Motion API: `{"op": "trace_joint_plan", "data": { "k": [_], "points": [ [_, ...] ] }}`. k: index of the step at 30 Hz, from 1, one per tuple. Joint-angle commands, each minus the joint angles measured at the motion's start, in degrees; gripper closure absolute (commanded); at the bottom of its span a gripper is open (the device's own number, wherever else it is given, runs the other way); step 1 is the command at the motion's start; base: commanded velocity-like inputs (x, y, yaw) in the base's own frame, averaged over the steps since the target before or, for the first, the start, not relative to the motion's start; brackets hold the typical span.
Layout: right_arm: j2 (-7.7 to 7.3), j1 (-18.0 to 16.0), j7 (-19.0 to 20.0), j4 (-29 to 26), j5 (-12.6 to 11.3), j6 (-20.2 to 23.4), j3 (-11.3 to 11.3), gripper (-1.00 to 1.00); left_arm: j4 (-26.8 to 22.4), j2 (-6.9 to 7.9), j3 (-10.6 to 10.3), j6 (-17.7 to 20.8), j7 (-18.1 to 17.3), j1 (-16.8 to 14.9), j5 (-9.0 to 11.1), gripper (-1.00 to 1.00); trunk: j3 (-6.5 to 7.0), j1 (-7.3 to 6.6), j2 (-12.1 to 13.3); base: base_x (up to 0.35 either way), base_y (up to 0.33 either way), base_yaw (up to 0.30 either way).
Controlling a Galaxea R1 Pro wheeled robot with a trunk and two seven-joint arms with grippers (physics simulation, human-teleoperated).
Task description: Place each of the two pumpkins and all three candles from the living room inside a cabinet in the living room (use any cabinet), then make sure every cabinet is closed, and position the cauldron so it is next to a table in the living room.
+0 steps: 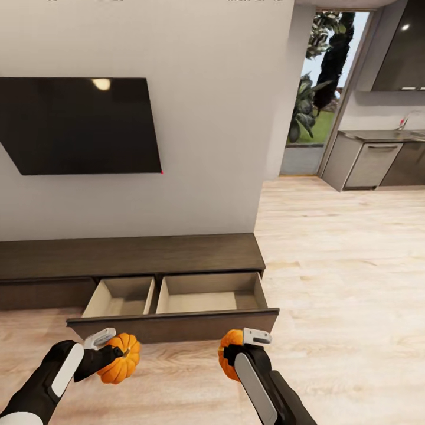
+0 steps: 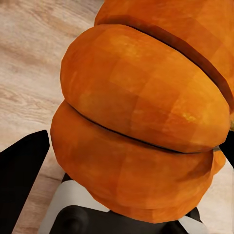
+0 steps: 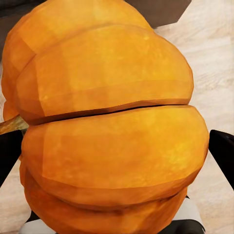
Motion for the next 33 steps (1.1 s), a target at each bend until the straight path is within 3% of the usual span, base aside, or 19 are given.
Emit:
{"op": "trace_joint_plan", "data": {
  "k": [1, 8, 11, 12, 14, 15, 17, 20, 23, 33],
  "points": [
    [0.00, 0.00, 0.04, -0.15, -0.03, 0.05, -0.04, 1.00, -0.37, 0.00, -0.01, 0.28, 0.03, 0.02, -0.09, 1.00, 0.18, -0.22, 0.42, 0.012, 0.000, 0.000],
    [0.00, 0.00, 0.55, -2.36, -0.72, 0.52, -0.48, 1.00, -2.46, 0.12, 0.50, 5.40, -1.00, -0.01, 0.57, 1.00, 1.44, -1.76, 3.23, 0.003, 0.000, 0.000],
    [-0.17, -0.17, 1.24, -7.02, -0.95, 3.38, -1.85, 1.00, -3.26, 0.06, 0.39, 7.11, -7.11, -0.02, 0.69, 1.00, 1.98, -2.42, 4.43, 0.000, 0.000, 0.000],
    [-0.40, -0.55, 1.56, -8.18, -1.01, 4.87, -3.00, 1.00, -3.70, 0.04, 0.31, 8.05, -9.56, -0.08, 0.70, 1.00, 2.16, -2.64, 4.83, 0.000, 0.000, 0.000],
    [-0.93, -2.11, 4.07, -10.44, -1.15, 9.13, -8.23, 1.00, -8.58, 0.08, 0.19, 10.87, -14.82, -0.70, 0.71, 1.00, 2.52, -3.08, 5.63, 0.000, 0.000, 0.000],
    [-1.03, -2.36, 5.76, -10.96, -1.17, 10.11, -10.28, 1.00, -10.39, 0.08, 0.23, 11.31, -15.66, -0.85, 0.76, 1.00, 2.70, -3.30, 6.03, 0.000, 0.000, 0.000],
    [-1.16, -2.69, 13.60, -11.64, -1.30, 11.24, -15.43, 1.00, -13.09, 0.13, 0.65, 11.83, -16.82, -1.04, 1.31, 1.00, 3.06, -3.74, 6.84, 0.000, 0.000, 0.000],
    [-1.26, -2.79, 22.37, -11.63, -1.09, 11.43, -18.12, 1.00, -14.33, 0.05, 0.77, 11.95, -17.18, -1.09, 3.02, 1.00, 3.60, -4.40, 8.04, 0.000, 0.000, 0.000],
    [-1.29, -2.59, 25.41, -11.55, -0.72, 11.33, -18.68, 1.00, -14.66, 0.12, 0.86, 11.92, -17.26, -1.11, 4.35, 1.00, 3.95, -4.84, 8.84, 0.000, 0.000, 0.000],
    [-1.15, -2.46, 26.02, -11.30, -0.58, 7.46, -18.00, 1.00, -14.73, 0.05, 0.87, 11.91, -17.44, -1.11, 4.56, 1.00, 3.95, -4.84, 8.84, 0.135, 0.000, 0.000]
  ]
}}
